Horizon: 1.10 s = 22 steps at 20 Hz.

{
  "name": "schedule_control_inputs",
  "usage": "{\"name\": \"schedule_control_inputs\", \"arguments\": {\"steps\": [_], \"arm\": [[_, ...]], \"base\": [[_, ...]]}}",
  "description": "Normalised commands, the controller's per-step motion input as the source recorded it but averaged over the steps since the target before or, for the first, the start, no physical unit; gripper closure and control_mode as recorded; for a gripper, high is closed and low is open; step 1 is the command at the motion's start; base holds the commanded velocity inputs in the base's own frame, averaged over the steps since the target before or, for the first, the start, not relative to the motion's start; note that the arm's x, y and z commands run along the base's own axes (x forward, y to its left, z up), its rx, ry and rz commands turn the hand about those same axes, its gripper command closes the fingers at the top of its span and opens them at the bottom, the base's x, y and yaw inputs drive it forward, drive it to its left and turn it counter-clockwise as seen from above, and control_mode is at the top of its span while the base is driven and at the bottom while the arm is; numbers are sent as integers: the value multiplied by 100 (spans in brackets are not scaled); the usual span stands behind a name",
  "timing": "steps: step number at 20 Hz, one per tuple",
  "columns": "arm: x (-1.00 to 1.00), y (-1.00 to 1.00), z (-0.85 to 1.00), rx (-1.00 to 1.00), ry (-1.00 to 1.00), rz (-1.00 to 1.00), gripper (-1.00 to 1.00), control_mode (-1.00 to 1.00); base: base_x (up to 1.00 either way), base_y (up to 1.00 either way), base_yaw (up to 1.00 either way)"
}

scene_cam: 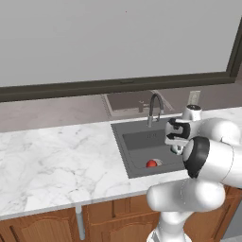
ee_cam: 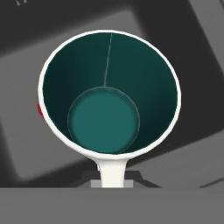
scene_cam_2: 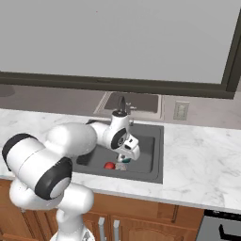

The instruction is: Pick the teapot and mug and place them in the sink. Then turn on the water.

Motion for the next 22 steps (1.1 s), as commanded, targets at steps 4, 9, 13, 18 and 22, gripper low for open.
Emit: {"name": "schedule_control_inputs", "arguments": {"steps": [4, 9, 13, 18, 22], "arm": [[9, 0, -22, 0, 3, 0, 100, -100], [4, 0, -25, 0, 6, 0, 100, -100], [0, 0, -28, 0, 5, 0, 100, -100], [0, 0, -23, 0, 4, 0, 100, -100], [8, 0, -16, 0, 2, 0, 100, -100]], "base": [[0, 0, 0], [0, 0, 0], [0, 0, 0], [0, 0, 0], [0, 0, 0]]}}
